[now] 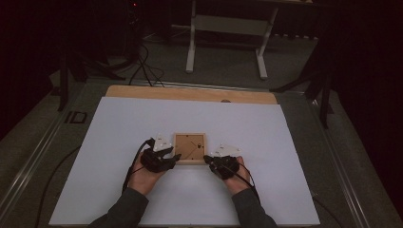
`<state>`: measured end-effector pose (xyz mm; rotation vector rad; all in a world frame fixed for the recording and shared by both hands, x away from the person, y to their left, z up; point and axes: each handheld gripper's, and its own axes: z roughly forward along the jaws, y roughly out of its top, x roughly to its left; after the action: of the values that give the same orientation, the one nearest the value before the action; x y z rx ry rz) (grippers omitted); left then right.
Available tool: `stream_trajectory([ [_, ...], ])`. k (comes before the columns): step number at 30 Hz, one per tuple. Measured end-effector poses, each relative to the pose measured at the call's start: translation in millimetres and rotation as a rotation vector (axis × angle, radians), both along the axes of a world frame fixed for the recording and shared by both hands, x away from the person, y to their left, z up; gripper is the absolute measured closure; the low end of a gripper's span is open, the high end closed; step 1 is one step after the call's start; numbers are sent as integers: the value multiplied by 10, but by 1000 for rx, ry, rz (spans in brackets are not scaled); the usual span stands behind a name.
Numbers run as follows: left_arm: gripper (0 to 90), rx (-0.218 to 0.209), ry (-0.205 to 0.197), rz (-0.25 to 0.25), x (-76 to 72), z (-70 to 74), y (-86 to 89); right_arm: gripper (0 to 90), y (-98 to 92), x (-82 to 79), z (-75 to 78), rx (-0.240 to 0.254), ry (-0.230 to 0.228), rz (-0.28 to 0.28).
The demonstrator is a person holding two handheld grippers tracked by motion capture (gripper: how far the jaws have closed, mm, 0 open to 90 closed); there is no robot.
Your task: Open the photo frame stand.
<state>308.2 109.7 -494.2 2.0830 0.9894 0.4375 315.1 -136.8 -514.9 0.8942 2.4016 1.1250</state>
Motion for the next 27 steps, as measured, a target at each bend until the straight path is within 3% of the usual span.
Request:
stream_trajectory([
  [18,482,115,44,-20,232,-58,-310,896,-1,4,-7,13,5,-5],
  [27,455,138,70,-20,289,-105,-317,896,-2,7,-9,14,3,-3],
])
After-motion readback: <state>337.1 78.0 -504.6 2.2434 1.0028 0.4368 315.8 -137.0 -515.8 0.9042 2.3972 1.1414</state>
